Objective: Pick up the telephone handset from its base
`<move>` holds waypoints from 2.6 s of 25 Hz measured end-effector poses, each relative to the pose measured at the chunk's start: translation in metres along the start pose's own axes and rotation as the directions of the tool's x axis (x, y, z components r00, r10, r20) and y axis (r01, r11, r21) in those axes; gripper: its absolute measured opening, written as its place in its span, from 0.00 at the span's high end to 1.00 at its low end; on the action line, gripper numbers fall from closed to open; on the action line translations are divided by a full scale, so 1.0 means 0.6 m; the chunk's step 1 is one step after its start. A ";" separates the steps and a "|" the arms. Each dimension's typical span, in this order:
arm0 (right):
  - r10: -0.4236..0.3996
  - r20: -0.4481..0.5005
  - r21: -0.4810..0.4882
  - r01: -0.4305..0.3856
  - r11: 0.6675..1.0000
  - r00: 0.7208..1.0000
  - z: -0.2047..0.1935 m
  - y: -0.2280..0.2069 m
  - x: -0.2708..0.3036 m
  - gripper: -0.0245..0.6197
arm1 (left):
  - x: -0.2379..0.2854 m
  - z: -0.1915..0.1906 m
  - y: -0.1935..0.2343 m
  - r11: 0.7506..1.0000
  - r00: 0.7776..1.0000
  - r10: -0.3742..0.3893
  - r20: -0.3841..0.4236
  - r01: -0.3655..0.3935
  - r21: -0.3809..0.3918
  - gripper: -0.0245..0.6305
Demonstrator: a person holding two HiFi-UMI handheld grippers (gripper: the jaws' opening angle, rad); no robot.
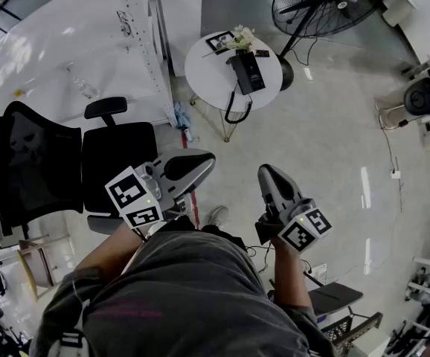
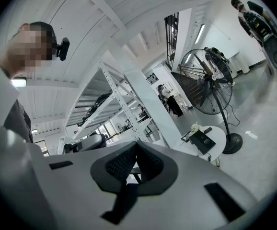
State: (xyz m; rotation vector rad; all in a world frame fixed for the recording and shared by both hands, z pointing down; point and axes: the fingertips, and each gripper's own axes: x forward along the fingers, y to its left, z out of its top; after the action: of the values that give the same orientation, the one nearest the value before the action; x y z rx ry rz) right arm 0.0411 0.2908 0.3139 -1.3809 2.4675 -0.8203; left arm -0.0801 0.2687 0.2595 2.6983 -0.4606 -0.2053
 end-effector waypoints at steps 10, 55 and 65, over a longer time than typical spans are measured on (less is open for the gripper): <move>0.002 0.002 -0.003 -0.002 1.000 1.000 0.003 -0.016 -0.024 0.93 | 0.015 -0.023 -0.021 1.000 1.000 0.017 -0.005 -0.017 -0.002 0.94; 0.024 -0.028 0.014 -0.023 1.000 0.999 0.080 -0.194 0.040 0.93 | 0.162 -0.034 0.112 0.997 0.997 0.080 0.000 -0.080 -0.018 0.94; -0.048 -0.066 0.035 0.050 0.998 0.997 0.104 -0.275 0.213 0.93 | 0.195 0.000 0.320 0.995 0.997 0.063 -0.038 -0.065 -0.070 0.94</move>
State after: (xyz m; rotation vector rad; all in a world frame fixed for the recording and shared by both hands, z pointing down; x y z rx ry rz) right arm 0.1172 0.0933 0.3662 -1.4293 2.4626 -0.9307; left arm -0.0258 0.0615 0.3284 2.6091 -0.5181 -0.1526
